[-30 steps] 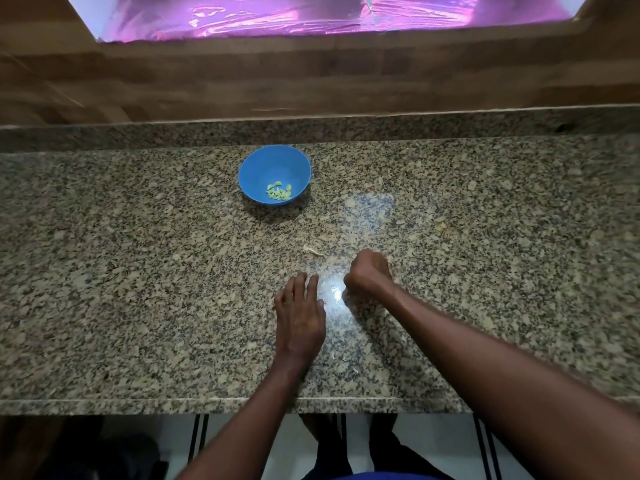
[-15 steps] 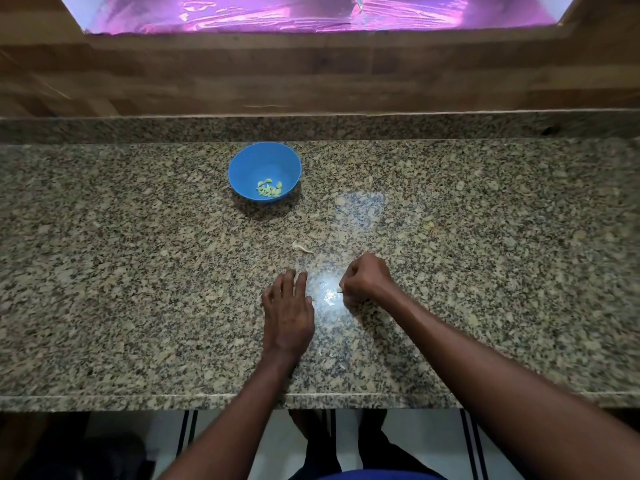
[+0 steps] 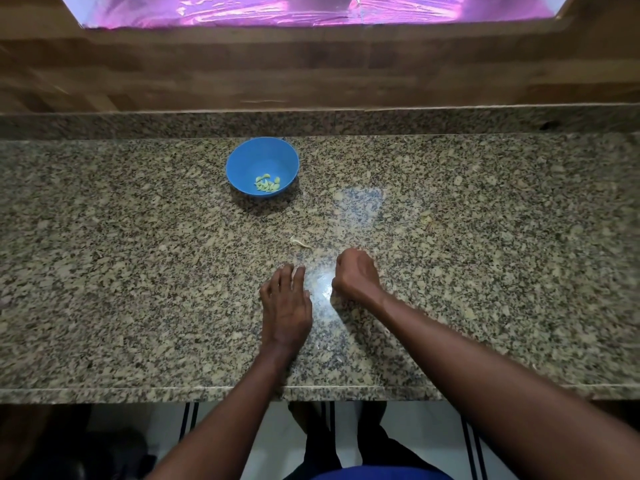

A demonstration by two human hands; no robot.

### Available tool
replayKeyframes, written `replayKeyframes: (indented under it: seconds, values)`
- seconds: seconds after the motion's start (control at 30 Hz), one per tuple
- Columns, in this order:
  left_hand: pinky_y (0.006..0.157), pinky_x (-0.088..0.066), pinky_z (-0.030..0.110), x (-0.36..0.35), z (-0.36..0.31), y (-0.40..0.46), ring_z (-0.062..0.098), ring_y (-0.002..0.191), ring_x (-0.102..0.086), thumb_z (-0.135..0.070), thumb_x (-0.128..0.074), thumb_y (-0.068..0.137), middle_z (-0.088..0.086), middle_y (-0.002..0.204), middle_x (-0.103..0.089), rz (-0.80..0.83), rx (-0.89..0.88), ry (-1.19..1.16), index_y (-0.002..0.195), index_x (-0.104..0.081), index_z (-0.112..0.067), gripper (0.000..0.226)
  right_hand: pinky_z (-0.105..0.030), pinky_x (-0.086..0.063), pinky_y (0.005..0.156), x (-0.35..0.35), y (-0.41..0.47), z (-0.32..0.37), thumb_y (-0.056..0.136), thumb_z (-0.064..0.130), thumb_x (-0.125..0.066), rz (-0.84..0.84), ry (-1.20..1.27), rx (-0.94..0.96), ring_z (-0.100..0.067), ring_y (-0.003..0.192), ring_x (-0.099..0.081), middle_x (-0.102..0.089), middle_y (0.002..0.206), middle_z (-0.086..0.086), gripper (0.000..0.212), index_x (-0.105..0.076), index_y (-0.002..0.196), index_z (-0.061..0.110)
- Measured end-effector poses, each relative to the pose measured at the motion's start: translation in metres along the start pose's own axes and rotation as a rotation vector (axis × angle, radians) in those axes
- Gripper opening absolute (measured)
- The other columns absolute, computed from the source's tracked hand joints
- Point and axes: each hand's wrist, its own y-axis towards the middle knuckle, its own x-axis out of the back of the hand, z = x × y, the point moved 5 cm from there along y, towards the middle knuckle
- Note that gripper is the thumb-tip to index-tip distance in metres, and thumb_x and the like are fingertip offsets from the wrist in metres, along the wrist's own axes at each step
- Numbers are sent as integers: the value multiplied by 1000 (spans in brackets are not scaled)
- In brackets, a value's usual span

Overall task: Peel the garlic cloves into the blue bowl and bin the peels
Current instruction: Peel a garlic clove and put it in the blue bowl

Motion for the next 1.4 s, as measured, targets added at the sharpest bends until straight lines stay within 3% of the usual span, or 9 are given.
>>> replayKeyframes:
  seconds: [0.13,0.3,0.37,0.7,0.9,1.13,1.2,1.3,1.4]
  values:
    - [113,-34,43,9,-4,7,18,133,-37,-23,-50,100,2,143,-43,5,90,-162,140,-53,-22,40,-25,-58,52,12,-4,-18,89,-8,-66,73,206,-7,-20,63,-69,-69,82,-11,9,-66,85,0]
    - [75,-64,32,42,-18,20,19,93,-72,-16,-69,97,5,110,-72,174,368,-952,113,-74,-17,17,-48,-65,71,36,-22,-33,90,-3,-71,131,542,27,-26,68,-76,-75,79,-18,5,-69,93,-2]
    - [77,-65,38,53,-27,25,24,86,-76,-13,-73,94,9,96,-77,262,390,-1100,107,-76,-12,14,-47,-65,75,42,-32,-31,89,0,-74,132,579,66,-27,72,-77,-76,78,-15,6,-70,94,1]
    - [79,-63,35,74,-51,32,29,86,-75,-6,-83,81,19,95,-77,431,422,-1245,98,-75,3,21,-39,-65,62,58,-48,-26,90,7,-76,-71,468,166,-15,63,-75,-75,76,-3,6,-73,92,12]
    - [77,-62,32,86,-58,40,26,82,-76,-7,-83,82,15,89,-78,374,318,-1160,92,-77,-1,14,-27,-52,50,59,-43,-15,104,13,-55,229,351,238,-14,52,-63,-67,68,-6,22,-64,85,6]
    - [80,-62,32,90,-63,45,23,81,-73,-3,-80,84,15,88,-77,340,264,-1203,89,-78,-5,6,-19,-32,42,56,-36,-25,104,13,-45,579,837,-29,-11,50,-41,-51,62,1,31,-60,77,11]
    - [76,-62,31,88,-63,45,25,79,-73,-1,-79,85,18,88,-77,329,324,-1239,88,-78,-3,4,-19,-37,43,61,-37,-24,104,12,-49,529,781,12,-11,49,-48,-58,63,-2,27,-63,82,7]
    - [70,-62,27,79,-61,44,26,77,-74,5,-73,88,22,90,-76,366,555,-1349,92,-74,6,4,-21,-46,45,71,-41,-15,102,14,-60,209,392,230,-11,50,-60,-70,67,-5,21,-69,82,10]
    - [71,-64,28,75,-63,45,25,76,-75,7,-69,90,24,95,-75,415,705,-1464,99,-70,11,9,-20,-44,43,73,-47,-8,100,12,-62,-67,173,411,-14,49,-54,-67,65,-6,23,-71,79,12]
